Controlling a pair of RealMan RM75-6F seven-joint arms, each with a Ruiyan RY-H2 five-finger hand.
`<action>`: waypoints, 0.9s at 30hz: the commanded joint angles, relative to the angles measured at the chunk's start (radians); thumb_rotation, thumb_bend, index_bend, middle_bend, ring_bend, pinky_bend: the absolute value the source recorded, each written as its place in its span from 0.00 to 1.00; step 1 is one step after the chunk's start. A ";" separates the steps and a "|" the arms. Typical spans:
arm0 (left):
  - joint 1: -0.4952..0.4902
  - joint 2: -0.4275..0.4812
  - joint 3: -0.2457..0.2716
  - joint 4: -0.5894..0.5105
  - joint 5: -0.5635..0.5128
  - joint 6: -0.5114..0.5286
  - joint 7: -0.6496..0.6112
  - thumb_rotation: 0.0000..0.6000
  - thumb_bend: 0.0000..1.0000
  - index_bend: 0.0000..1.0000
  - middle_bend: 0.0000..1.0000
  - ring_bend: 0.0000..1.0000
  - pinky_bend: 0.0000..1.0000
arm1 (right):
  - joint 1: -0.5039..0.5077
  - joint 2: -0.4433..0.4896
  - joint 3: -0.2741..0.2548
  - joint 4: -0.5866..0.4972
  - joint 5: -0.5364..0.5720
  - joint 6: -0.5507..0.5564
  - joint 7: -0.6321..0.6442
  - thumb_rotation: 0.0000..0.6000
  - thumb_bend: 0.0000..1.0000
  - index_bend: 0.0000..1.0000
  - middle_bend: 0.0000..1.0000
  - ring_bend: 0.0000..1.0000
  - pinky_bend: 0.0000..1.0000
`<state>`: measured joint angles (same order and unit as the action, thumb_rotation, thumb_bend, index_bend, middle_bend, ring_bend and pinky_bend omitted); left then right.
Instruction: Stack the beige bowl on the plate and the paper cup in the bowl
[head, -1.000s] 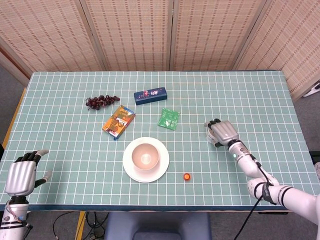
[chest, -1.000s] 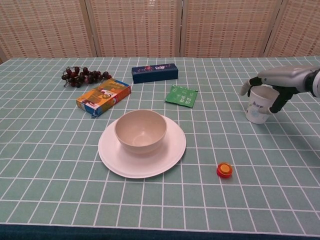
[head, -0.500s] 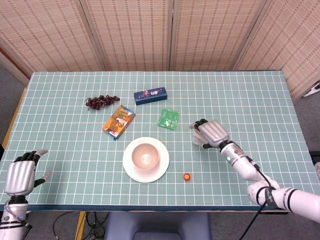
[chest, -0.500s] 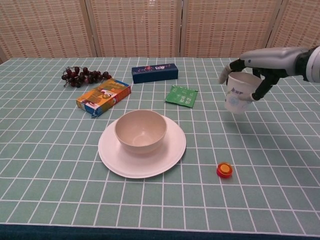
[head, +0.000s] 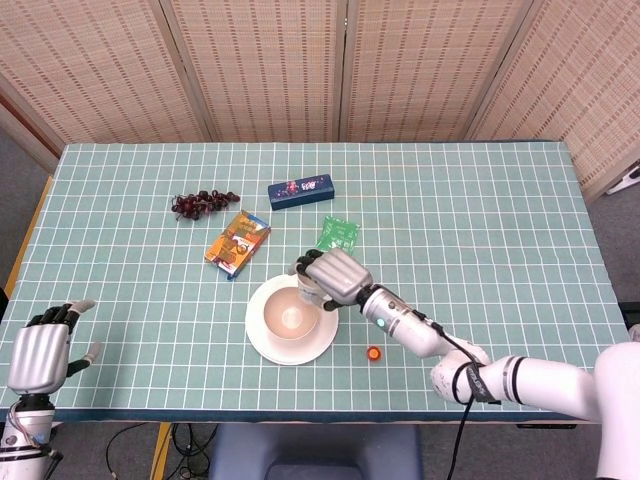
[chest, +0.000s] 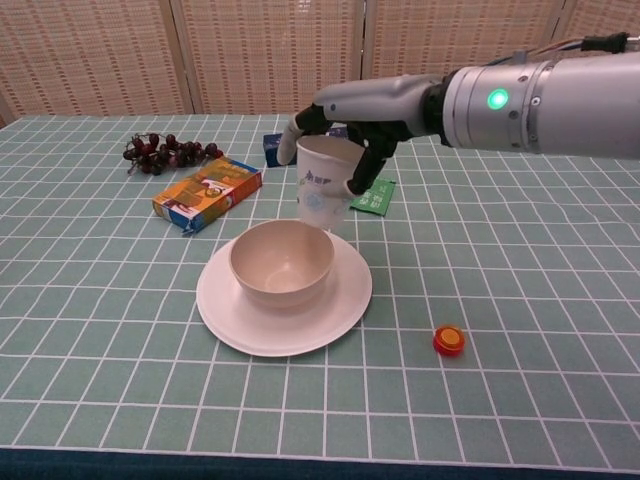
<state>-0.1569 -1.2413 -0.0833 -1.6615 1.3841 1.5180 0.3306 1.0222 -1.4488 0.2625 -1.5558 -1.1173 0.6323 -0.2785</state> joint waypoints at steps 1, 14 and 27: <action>0.003 0.000 -0.001 0.002 -0.001 0.001 -0.004 1.00 0.22 0.28 0.35 0.34 0.44 | 0.024 -0.022 0.003 -0.005 0.010 0.000 -0.007 1.00 0.39 0.24 0.27 0.20 0.52; 0.014 0.000 -0.001 0.013 -0.003 -0.005 -0.019 1.00 0.22 0.28 0.35 0.34 0.44 | 0.085 -0.075 -0.064 0.024 0.011 -0.003 -0.071 1.00 0.37 0.24 0.26 0.20 0.52; 0.021 -0.004 -0.003 0.023 -0.001 -0.008 -0.030 1.00 0.22 0.28 0.35 0.34 0.44 | 0.114 -0.109 -0.104 0.046 0.014 0.006 -0.106 1.00 0.27 0.08 0.09 0.06 0.25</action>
<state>-0.1361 -1.2454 -0.0860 -1.6382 1.3831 1.5098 0.3011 1.1354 -1.5593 0.1597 -1.5081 -1.1038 0.6376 -0.3838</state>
